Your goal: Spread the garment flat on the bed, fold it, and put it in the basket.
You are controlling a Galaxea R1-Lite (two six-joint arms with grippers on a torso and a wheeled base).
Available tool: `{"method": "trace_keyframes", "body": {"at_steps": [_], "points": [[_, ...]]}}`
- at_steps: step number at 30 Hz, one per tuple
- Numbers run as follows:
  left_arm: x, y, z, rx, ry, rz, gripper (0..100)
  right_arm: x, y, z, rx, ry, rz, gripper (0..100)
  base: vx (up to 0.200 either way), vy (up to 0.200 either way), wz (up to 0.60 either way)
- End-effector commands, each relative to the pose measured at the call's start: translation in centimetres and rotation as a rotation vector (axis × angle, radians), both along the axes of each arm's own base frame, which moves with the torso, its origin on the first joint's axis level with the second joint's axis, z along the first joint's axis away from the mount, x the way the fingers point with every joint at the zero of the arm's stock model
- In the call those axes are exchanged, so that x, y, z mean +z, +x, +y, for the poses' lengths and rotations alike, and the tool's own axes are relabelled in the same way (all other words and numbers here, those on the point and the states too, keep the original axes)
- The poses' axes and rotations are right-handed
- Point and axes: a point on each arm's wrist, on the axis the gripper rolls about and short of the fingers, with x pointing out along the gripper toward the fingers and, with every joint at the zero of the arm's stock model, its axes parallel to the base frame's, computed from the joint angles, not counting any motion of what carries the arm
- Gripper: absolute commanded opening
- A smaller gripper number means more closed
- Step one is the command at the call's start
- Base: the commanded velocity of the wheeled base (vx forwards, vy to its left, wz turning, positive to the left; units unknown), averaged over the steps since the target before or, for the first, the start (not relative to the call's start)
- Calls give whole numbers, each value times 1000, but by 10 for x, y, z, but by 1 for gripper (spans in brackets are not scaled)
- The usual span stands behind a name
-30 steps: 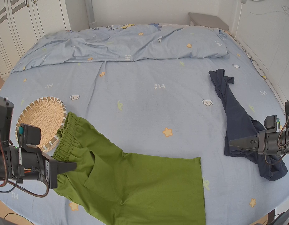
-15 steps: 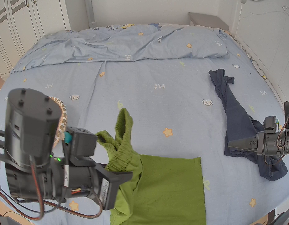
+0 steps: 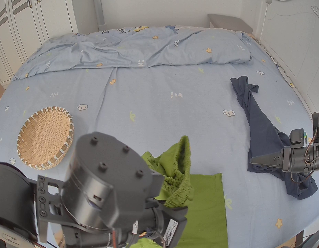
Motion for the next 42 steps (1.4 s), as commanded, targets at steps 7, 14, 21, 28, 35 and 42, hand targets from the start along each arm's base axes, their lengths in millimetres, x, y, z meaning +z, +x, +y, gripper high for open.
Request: {"method": "trace_keyframes", "body": {"at_steps": [7,14,21,28,35,42], "points": [[-26,-11,-28,-77,44,22,0,0,0,0,1,0,1,100,0,0,0],[-40,-9,-40,-86,62,30,0,-1,0,0,1,0,3,100,0,0,0],[-49,-5,-52,-87,37,21,100,-1,0,0,0,0,3,100,0,0,0],[-57,2,-69,-37,-88,22,100,-1,0,0,0,0,3,100,0,0,0],[-50,6,-74,20,-210,26,100,-1,0,0,0,0,4,100,0,0,0],[-33,53,-13,254,-369,141,100,2,-1,0,3,4,-7,100,0,0,0]]}}
